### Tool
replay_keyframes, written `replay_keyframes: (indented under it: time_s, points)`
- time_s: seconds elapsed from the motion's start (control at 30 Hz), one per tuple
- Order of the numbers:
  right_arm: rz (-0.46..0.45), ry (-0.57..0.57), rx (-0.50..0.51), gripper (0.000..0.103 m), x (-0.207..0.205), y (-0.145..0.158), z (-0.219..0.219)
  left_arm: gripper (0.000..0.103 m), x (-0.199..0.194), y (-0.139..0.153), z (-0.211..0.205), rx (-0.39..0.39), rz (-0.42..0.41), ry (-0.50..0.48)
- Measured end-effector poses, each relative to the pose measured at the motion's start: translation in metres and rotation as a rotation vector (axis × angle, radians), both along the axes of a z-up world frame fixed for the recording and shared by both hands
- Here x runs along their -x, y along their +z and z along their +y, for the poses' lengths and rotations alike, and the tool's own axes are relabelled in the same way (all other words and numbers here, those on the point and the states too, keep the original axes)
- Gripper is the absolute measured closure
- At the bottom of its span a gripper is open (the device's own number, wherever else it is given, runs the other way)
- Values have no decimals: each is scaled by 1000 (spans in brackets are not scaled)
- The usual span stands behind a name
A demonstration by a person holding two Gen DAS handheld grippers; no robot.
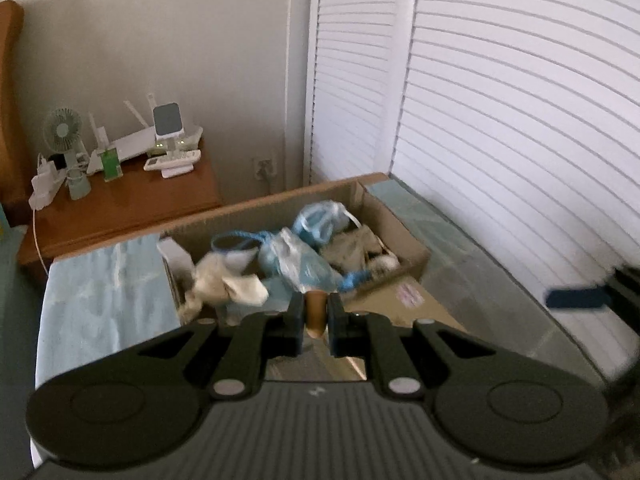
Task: Organize soft objects
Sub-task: 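Carry the orange earplug into the cardboard box and open the left gripper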
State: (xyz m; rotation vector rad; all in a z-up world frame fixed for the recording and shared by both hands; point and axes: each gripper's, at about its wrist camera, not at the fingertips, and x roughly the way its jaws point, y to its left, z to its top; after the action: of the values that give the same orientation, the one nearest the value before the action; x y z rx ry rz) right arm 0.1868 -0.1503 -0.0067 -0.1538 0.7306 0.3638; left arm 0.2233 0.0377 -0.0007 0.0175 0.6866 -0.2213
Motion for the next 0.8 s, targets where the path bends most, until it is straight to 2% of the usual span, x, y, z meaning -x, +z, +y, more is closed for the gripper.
replay_keyframes:
  time_s: [0.43, 0.5, 0.53, 0.57, 0.63, 0.7, 0.8]
  points:
    - [-17, 32, 5, 0, 7, 8, 1, 91, -67, -9, 8, -42, 8, 87]
    - [-16, 40, 9, 0, 7, 7, 2, 81, -72, -12, 9, -56, 12, 101]
    - [-16, 43, 10, 0, 7, 7, 3, 63, -73, -12, 10, -58, 14, 110]
    - [-15, 45, 11, 0, 7, 7, 4, 35, -73, -12, 10, -58, 10, 120]
    - [-14, 49, 9, 0, 7, 8, 5, 3, -68, -10, 11, -61, -22, 142]
    - [-17, 48, 10, 0, 8, 9, 5, 2, -59, -6, 11, -59, -67, 157]
    - [-19, 48, 5, 0, 10, 11, 5, 2, -47, 0, 15, -30, -91, 167]
